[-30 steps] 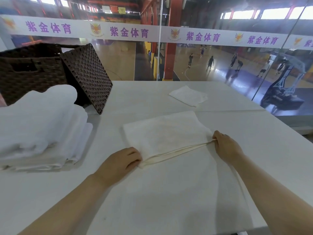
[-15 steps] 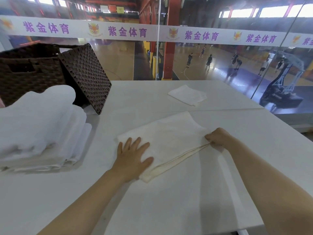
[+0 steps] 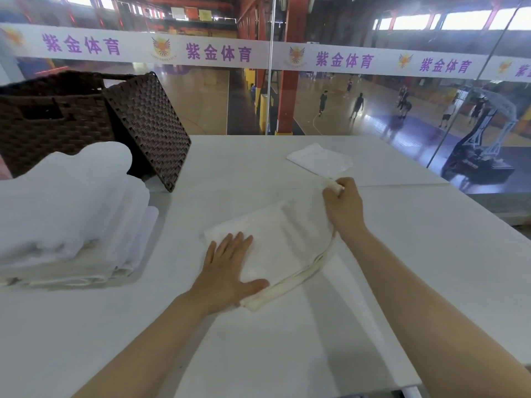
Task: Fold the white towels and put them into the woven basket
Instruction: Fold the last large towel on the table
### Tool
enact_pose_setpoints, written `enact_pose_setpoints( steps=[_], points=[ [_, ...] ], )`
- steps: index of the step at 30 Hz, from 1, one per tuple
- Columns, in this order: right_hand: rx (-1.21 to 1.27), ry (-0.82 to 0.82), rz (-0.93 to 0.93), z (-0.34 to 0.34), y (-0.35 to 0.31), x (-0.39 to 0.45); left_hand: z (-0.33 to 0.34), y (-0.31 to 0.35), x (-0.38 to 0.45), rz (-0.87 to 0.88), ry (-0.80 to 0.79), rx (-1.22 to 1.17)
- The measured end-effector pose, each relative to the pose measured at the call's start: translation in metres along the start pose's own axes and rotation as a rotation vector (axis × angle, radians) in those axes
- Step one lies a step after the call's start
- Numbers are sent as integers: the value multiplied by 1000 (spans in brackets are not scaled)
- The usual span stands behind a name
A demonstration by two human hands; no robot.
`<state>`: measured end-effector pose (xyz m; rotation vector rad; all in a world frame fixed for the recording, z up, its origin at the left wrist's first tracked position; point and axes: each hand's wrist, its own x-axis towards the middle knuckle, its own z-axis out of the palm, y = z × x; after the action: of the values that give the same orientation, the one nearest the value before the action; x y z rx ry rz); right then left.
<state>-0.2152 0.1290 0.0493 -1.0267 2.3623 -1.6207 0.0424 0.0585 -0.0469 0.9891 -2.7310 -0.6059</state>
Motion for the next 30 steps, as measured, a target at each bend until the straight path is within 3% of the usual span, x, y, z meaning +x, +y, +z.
enact_pose_setpoints(
  steps=[5, 8, 11, 13, 16, 18, 20, 22, 26, 30],
  points=[
    [-150, -275, -394, 40, -34, -77, -13, -10, -7, -225, 324, -1086],
    [-350, -560, -601, 66, -18, -126, -12, -23, -6, -254, 335, -1240],
    [-473, -690, -816, 79, 7, -158, -11, -28, -8, -239, 363, -1181],
    [-462, -721, -847, 78, 7, -163, -18, -15, -12, -242, 432, -1119],
    [-245, -833, -592, 64, -13, -153, -16, -5, -13, -176, 454, -1045],
    [-169, -753, -489, 56, -23, -138, -8, -13, -9, -195, 481, -957],
    [-234, -536, -466, 52, -19, -115, -7, -10, -10, -281, 454, -949],
    [-375, -419, -362, 52, -3, -93, -8, 0, -19, -369, 437, -879],
    [-623, -552, -147, 60, 29, -89, 4, 0, -28, -385, 392, -366],
    [-637, -526, -168, 63, 27, -94, 3, 1, -28, -352, 382, -379]
  ],
)
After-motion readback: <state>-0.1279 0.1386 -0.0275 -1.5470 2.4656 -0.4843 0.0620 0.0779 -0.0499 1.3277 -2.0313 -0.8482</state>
